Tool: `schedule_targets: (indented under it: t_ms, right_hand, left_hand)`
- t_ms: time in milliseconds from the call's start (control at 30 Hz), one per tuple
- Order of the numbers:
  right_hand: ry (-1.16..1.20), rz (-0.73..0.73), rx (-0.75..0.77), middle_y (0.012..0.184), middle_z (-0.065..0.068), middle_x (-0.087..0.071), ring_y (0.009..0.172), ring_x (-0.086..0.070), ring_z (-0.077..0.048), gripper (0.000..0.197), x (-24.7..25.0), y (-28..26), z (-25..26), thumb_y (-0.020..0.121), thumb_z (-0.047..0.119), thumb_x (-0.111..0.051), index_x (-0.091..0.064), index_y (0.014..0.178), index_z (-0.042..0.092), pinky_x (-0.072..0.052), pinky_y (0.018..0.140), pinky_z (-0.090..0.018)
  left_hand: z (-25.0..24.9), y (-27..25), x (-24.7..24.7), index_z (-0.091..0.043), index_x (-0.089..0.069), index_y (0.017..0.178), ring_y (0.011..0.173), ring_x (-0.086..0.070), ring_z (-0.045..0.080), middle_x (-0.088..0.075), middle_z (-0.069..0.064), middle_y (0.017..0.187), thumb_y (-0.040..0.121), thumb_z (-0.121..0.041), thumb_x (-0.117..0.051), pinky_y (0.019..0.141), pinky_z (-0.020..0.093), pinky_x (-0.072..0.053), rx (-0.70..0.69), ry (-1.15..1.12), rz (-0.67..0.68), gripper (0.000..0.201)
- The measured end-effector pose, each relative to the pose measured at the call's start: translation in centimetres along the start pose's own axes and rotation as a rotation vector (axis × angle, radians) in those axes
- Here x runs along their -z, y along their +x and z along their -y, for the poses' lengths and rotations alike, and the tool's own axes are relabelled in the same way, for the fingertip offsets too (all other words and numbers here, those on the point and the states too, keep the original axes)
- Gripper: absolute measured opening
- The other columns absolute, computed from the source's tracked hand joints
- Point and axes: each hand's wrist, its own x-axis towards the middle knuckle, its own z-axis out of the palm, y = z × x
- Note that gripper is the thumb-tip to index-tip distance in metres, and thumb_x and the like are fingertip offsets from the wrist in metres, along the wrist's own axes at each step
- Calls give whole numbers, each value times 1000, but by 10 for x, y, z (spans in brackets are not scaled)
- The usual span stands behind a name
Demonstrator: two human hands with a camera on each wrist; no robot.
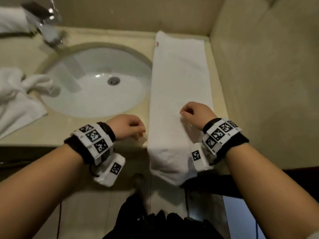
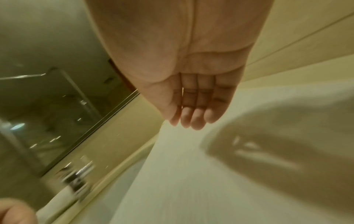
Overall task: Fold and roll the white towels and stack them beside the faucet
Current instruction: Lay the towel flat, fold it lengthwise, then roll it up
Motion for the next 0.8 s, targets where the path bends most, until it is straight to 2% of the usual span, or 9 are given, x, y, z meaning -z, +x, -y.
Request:
schedule_targets:
  t_ms: [100, 167, 267, 333, 400, 500, 667, 733, 800]
  right_hand:
    - [56, -120, -123, 107, -13, -66, 98, -58, -27, 18, 30, 46, -13, 89, 16, -51, -61, 100, 6, -39, 78, -26]
    - [67, -180, -207, 108, -14, -65, 100, -58, -29, 19, 50, 82, -25, 88, 16, -51, -61, 101, 6, -42, 82, -29]
    - [46, -243, -308, 112, -12, -64, 104, -57, -29, 20, 75, 133, -42, 88, 16, -53, -60, 105, 9, -42, 83, -29]
    - [-3, -238, -298, 113, -11, -63, 102, -57, -27, 19, 88, 172, -46, 88, 17, -54, -60, 105, 12, -39, 80, -25]
    - [-71, -189, -221, 113, -10, -61, 101, -57, -25, 19, 93, 207, -45, 87, 17, -55, -61, 104, 12, -39, 81, -25]
    - [-167, -57, -123, 113, -11, -59, 103, -55, -25, 20, 92, 245, -46, 87, 14, -56, -61, 106, 9, -37, 85, -25]
    - [-165, -88, -245, 109, -13, -56, 98, -54, -26, 15, 100, 277, -64, 88, 10, -51, -61, 99, 8, -33, 79, -22]
    - [-196, -75, -241, 107, -11, -55, 96, -54, -26, 15, 104, 281, -67, 89, 10, -50, -60, 99, 9, -35, 81, -24]
    - [-223, -48, -203, 101, -4, -52, 94, -53, -23, 19, 106, 276, -66, 85, 18, -59, -58, 103, 13, -40, 85, -29]
  left_hand:
    - [-17, 41, 46, -17, -60, 90, 78, -63, 10, -64, -3, 83, 89, -21, -56, 78, 25, -52, 17, -44, -169, 6]
    - [-24, 80, 75, -15, -60, 96, 89, -61, 19, -63, 3, 91, 89, -22, -56, 84, 34, -51, 48, -75, -218, 11]
    - [-37, 147, 113, -11, -57, 98, 89, -57, 22, -60, 7, 93, 89, -20, -56, 78, 34, -48, 52, -99, -266, 12]
    - [-48, 195, 136, -12, -59, 104, 88, -55, 20, -58, 4, 97, 88, -24, -56, 77, 30, -44, -2, 40, -305, 20]
    - [-56, 235, 150, -14, -58, 113, 97, -56, 21, -58, 4, 112, 88, -28, -56, 84, 28, -43, -90, 216, -317, 28]
    - [-60, 278, 154, -12, -53, 120, 116, -49, 28, -52, 8, 128, 88, -31, -54, 98, 36, -39, -255, 593, -221, 37]
    - [-47, 312, 167, -5, -49, 125, 121, -43, 30, -46, 8, 135, 85, -35, -57, 100, 42, -40, -324, 693, -244, 50]
    - [-43, 314, 169, -6, -47, 128, 125, -39, 29, -45, 9, 136, 81, -44, -60, 104, 40, -35, -370, 731, -245, 62]
    - [-40, 311, 169, -7, -44, 131, 129, -36, 30, -44, 10, 137, 72, -55, -63, 107, 41, -30, -405, 770, -218, 78]
